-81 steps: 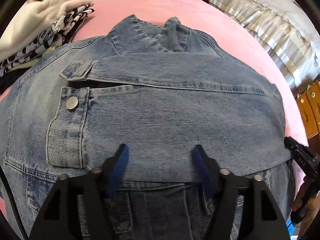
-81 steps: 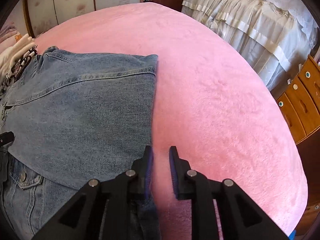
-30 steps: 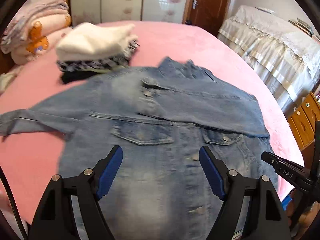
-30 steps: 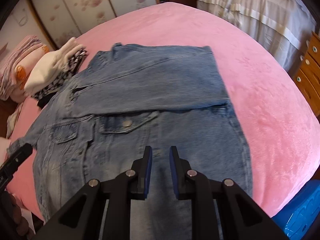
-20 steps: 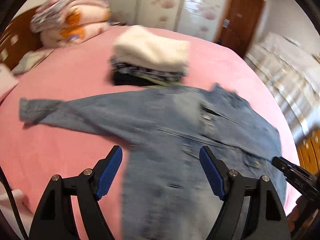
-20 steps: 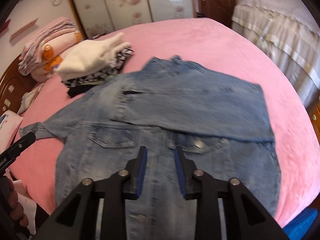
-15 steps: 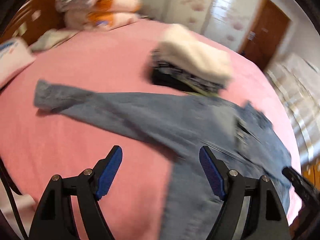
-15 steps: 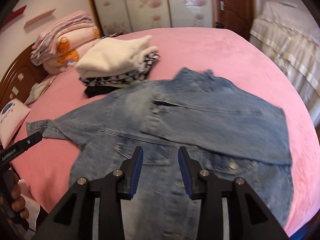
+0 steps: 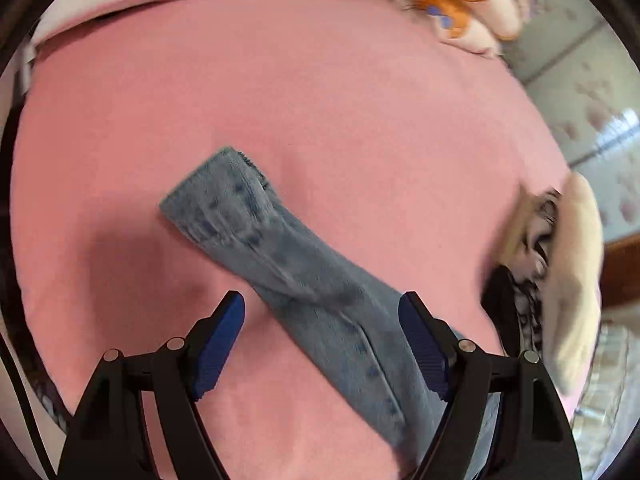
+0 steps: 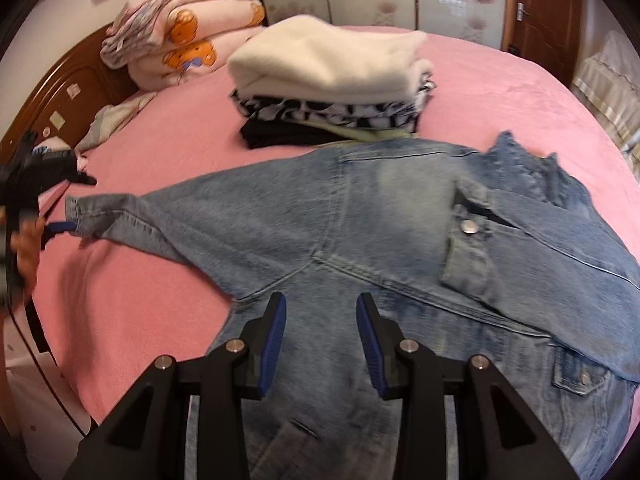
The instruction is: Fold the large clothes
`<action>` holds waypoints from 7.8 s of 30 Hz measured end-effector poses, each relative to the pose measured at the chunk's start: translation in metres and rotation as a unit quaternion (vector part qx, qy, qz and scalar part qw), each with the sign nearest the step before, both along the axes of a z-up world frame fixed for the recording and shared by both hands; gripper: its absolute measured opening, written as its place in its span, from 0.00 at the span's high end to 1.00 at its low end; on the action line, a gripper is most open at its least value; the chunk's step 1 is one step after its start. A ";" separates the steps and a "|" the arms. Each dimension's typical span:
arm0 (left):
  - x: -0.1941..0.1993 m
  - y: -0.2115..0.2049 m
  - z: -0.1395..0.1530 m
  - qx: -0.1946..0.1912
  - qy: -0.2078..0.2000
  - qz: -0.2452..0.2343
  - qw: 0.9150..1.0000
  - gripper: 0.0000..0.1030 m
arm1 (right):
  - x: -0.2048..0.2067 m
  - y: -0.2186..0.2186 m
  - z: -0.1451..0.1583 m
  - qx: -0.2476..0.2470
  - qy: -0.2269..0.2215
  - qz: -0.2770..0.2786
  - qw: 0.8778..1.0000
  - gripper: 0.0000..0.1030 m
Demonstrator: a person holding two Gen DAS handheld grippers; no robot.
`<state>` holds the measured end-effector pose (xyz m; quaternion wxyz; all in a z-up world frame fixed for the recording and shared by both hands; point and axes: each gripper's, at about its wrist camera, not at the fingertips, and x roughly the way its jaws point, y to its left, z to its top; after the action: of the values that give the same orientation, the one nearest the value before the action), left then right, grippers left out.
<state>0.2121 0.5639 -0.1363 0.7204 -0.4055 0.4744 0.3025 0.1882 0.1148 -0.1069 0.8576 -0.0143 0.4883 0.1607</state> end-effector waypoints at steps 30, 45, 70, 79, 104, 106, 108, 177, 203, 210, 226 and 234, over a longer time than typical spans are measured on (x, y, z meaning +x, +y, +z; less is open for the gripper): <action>0.036 -0.298 0.102 0.180 -0.115 -0.385 0.898 0.95 | -0.019 -0.112 -0.001 0.037 -0.001 -0.101 0.994 0.65; -0.018 -0.556 0.031 0.166 -0.142 -0.665 0.714 0.64 | -0.035 -0.256 -0.019 0.039 0.012 -0.250 0.967 0.65; -0.091 -0.361 -0.014 0.112 -0.064 -0.486 0.864 0.28 | -0.037 -0.280 -0.036 0.224 0.069 -0.255 0.938 0.51; -0.085 -0.391 -0.011 0.111 -0.072 -0.510 0.850 0.28 | -0.047 -0.279 -0.048 0.249 0.100 -0.211 0.940 0.51; -0.053 -0.379 -0.039 0.101 -0.048 -0.464 0.879 0.28 | 0.008 -0.204 0.158 0.193 -0.163 0.018 0.967 0.91; -0.053 -0.378 -0.041 0.105 -0.046 -0.463 0.879 0.28 | 0.016 -0.207 0.166 0.175 -0.184 0.008 0.967 0.91; -0.052 -0.376 -0.042 0.106 -0.045 -0.462 0.879 0.28 | 0.030 -0.217 0.159 0.168 -0.178 -0.011 0.970 0.91; 0.150 -0.330 -0.072 0.172 -0.045 -0.380 0.908 0.95 | 0.118 -0.303 -0.075 -0.021 -0.009 -0.146 0.989 0.81; 0.129 -0.467 -0.066 0.078 -0.094 -0.484 0.866 0.77 | 0.110 -0.169 -0.058 0.050 -0.029 -0.046 0.997 0.66; 0.129 -0.453 -0.075 0.111 -0.085 -0.518 0.844 0.77 | 0.108 -0.226 -0.077 0.001 -0.015 -0.104 0.994 1.00; 0.110 -0.431 -0.056 0.144 -0.061 -0.504 0.850 0.36 | 0.077 -0.296 -0.066 -0.004 0.012 -0.183 0.983 0.93; 0.085 -0.423 -0.018 0.141 -0.080 -0.488 0.858 0.36 | 0.051 -0.289 -0.037 0.003 -0.006 -0.179 0.984 0.93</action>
<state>0.2969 0.1407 -0.1544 0.8604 -0.0390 0.5049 -0.0581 0.2394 -0.1745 -0.1436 0.8752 0.0747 0.4778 0.0057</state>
